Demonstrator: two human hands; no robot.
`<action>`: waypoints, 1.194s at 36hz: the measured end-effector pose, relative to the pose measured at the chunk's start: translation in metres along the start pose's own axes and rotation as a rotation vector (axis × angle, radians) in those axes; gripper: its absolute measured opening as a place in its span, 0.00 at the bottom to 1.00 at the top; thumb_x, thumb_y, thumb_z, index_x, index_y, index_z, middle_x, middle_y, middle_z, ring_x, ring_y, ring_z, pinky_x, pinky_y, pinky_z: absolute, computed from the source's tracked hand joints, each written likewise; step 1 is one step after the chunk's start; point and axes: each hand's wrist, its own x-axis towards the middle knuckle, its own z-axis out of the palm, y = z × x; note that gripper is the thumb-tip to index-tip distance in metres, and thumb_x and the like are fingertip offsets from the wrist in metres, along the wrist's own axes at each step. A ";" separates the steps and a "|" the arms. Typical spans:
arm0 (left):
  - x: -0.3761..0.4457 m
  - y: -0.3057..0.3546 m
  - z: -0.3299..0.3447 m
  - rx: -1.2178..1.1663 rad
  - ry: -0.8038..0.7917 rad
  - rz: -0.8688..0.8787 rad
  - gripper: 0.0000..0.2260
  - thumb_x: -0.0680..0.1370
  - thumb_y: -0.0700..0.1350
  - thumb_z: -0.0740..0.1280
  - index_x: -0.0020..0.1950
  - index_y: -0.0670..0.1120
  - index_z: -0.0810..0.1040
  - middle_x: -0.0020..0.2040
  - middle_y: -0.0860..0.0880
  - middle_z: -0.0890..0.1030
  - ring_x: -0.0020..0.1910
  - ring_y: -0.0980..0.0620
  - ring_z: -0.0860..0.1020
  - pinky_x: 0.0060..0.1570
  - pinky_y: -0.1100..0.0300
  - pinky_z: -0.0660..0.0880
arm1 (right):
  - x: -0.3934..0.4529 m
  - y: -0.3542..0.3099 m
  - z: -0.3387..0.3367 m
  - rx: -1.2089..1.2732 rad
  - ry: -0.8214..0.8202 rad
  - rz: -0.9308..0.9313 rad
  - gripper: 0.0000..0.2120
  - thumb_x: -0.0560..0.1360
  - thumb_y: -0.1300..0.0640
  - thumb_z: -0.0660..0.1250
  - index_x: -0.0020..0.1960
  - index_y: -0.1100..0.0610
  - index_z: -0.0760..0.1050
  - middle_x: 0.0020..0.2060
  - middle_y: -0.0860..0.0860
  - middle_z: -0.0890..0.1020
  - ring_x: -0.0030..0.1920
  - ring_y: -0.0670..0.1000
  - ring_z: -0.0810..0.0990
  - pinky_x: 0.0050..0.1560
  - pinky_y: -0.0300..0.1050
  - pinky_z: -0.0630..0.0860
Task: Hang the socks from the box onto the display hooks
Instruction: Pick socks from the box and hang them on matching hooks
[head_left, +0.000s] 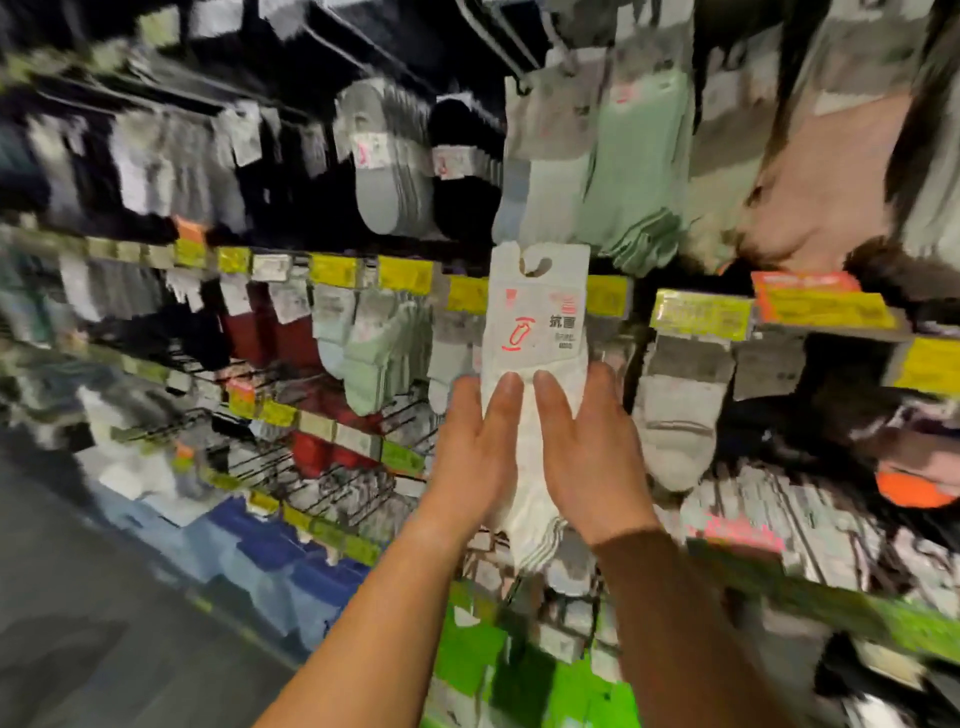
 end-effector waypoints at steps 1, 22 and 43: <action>0.010 -0.006 -0.006 -0.054 -0.008 0.003 0.15 0.84 0.56 0.59 0.57 0.44 0.72 0.48 0.56 0.79 0.47 0.59 0.79 0.43 0.71 0.72 | 0.008 -0.001 0.010 -0.015 0.014 -0.004 0.15 0.81 0.41 0.57 0.60 0.51 0.67 0.62 0.52 0.79 0.61 0.57 0.77 0.58 0.53 0.74; 0.165 -0.057 -0.073 -0.435 -0.396 -0.008 0.23 0.84 0.59 0.53 0.76 0.53 0.67 0.67 0.60 0.73 0.53 0.74 0.70 0.56 0.80 0.64 | 0.095 -0.027 0.121 0.221 0.500 0.031 0.17 0.77 0.54 0.70 0.37 0.53 0.63 0.28 0.44 0.64 0.31 0.46 0.61 0.31 0.43 0.60; 0.194 -0.016 -0.057 -0.641 -0.302 0.036 0.07 0.84 0.47 0.64 0.55 0.45 0.76 0.53 0.47 0.85 0.54 0.46 0.84 0.57 0.43 0.78 | 0.144 -0.060 0.067 0.216 0.400 0.023 0.12 0.81 0.50 0.63 0.51 0.56 0.81 0.43 0.47 0.86 0.44 0.43 0.84 0.47 0.42 0.81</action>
